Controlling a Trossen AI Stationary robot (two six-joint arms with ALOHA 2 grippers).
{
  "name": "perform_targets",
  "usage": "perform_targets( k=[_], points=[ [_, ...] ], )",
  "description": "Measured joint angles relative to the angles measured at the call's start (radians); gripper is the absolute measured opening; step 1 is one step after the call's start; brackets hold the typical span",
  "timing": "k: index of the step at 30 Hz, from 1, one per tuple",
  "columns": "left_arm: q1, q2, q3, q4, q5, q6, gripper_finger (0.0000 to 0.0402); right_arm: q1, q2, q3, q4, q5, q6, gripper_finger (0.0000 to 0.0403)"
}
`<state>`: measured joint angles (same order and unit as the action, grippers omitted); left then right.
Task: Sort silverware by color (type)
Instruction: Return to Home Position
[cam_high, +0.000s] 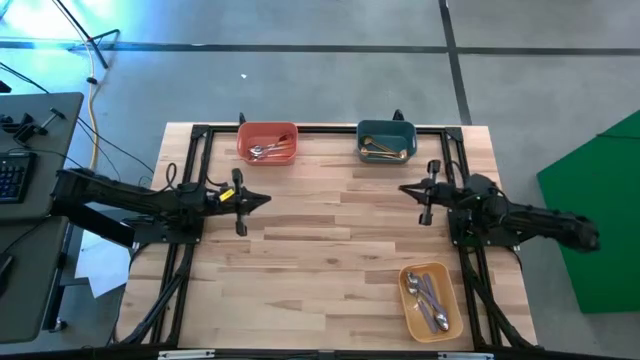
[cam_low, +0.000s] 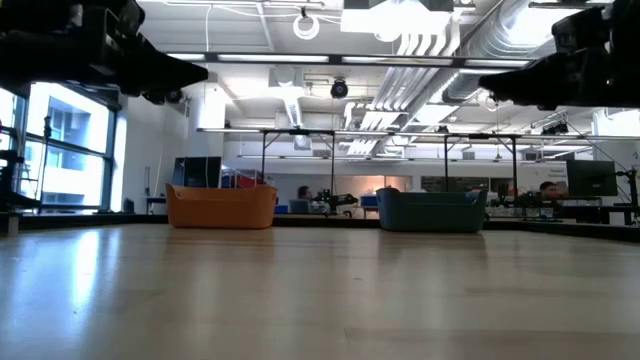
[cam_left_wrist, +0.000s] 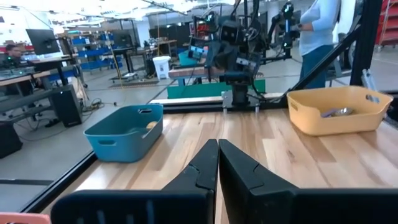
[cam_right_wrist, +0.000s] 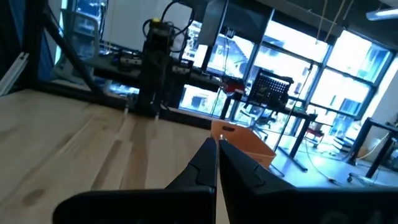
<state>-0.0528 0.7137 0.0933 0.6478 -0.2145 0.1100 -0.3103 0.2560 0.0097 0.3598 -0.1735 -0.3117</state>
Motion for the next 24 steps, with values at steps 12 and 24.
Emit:
perform_targets(
  k=[12, 24],
  points=[
    [-0.002, -0.193, -0.082, -0.106, 0.007, 0.000, 0.0006, -0.005, -0.145, 0.000, -0.104, -0.001, 0.037, 0.0000],
    [0.042, -0.533, -0.081, -0.436, 0.103, 0.033, 0.0005, -0.004, -0.236, 0.000, -0.162, -0.002, 0.049, 0.0000]
  ],
)
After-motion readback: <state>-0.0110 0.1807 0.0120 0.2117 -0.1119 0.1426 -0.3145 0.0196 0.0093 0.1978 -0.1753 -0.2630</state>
